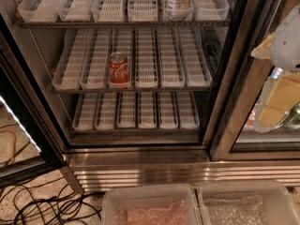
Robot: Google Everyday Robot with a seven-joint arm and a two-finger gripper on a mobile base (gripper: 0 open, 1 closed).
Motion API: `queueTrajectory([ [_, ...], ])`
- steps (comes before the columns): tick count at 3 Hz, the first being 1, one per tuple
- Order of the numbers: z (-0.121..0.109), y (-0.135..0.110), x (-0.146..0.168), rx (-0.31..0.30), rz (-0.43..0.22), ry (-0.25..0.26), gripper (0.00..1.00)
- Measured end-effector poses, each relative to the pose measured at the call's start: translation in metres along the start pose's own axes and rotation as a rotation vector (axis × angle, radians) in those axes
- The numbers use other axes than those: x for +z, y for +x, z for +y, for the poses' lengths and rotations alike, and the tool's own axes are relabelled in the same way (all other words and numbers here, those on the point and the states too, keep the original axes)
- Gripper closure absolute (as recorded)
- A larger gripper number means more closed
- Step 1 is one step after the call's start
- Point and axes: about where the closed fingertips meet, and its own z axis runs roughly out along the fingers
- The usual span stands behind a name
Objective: Pick blue plastic bottle from top shelf of fridge
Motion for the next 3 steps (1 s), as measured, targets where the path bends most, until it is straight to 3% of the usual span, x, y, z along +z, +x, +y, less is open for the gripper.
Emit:
queueTrajectory([
  [1,0.0,0.0,0.0,0.0,0.0,0.0,0.0],
  [2,-0.008,-0.008,0.0,0.046,-0.012,0.043,0.0],
  [3,-0.032,-0.034,-0.003,0.15,-0.099,0.098,0.0],
])
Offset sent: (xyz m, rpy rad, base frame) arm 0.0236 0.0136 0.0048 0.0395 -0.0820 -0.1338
